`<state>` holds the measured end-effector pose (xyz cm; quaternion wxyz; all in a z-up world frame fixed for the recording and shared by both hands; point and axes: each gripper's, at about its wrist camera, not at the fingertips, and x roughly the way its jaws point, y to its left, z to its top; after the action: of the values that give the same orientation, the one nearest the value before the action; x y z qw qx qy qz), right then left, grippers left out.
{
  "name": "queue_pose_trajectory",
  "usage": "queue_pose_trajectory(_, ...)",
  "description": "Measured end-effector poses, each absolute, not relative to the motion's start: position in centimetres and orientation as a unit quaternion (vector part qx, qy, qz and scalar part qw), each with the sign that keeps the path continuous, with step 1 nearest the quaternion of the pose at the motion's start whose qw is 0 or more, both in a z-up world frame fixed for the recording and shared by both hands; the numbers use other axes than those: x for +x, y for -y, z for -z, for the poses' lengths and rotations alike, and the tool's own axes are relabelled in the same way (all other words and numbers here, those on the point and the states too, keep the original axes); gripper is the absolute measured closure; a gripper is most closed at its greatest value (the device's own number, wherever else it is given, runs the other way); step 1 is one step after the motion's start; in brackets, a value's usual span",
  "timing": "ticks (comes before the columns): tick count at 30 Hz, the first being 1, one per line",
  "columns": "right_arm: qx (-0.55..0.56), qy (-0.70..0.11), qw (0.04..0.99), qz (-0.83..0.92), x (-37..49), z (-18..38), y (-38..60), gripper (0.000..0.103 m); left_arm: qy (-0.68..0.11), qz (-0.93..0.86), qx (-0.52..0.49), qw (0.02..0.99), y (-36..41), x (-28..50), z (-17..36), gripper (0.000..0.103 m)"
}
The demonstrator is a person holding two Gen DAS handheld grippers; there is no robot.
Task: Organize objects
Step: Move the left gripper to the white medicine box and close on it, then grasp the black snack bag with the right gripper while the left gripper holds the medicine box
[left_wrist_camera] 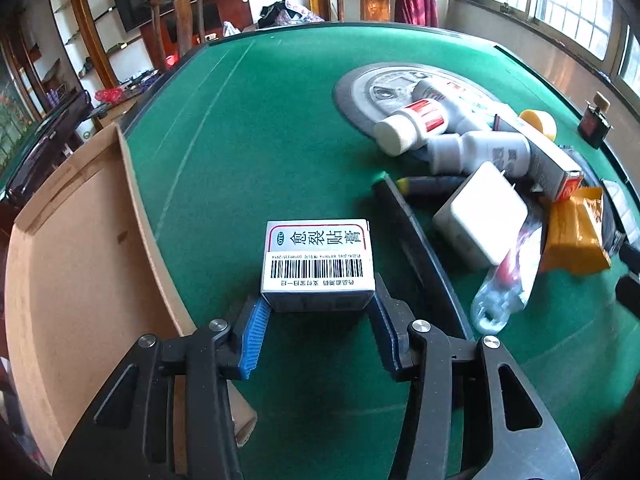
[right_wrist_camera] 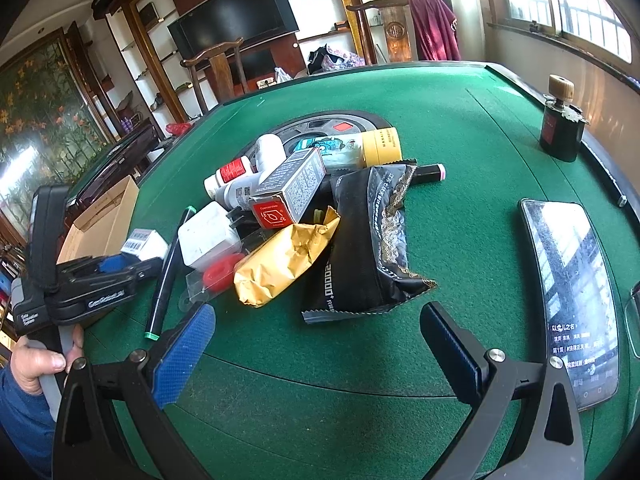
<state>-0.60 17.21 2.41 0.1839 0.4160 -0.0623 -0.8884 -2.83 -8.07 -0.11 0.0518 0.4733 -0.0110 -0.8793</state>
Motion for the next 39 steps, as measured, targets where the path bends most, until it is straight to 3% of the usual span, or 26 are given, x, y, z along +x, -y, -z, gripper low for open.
queue_pose_trajectory(22, 0.41, 0.048, 0.162, 0.896, -0.7, -3.5, -17.8, 0.001, -0.021, 0.894, 0.444, 0.045, 7.5, -3.1, 0.7, 0.057)
queue_pose_trajectory(26, 0.411, 0.046, 0.159, 0.896, -1.7, -4.3, -18.5, 0.013, -0.025, 0.898, 0.438, 0.042, 7.7, -3.0, 0.7, 0.057)
queue_pose_trajectory(34, 0.444, -0.001, 0.139, 0.885, -4.0, -2.8, -17.2, 0.055, -0.027, 0.898, 0.437, 0.039, 7.7, -3.2, 0.7, 0.057)
queue_pose_trajectory(39, 0.474, -0.026, 0.115, 0.873, -5.8, -1.9, -15.7, 0.055, -0.025, 0.898, 0.437, 0.039, 7.5, -3.3, 0.7, 0.057)
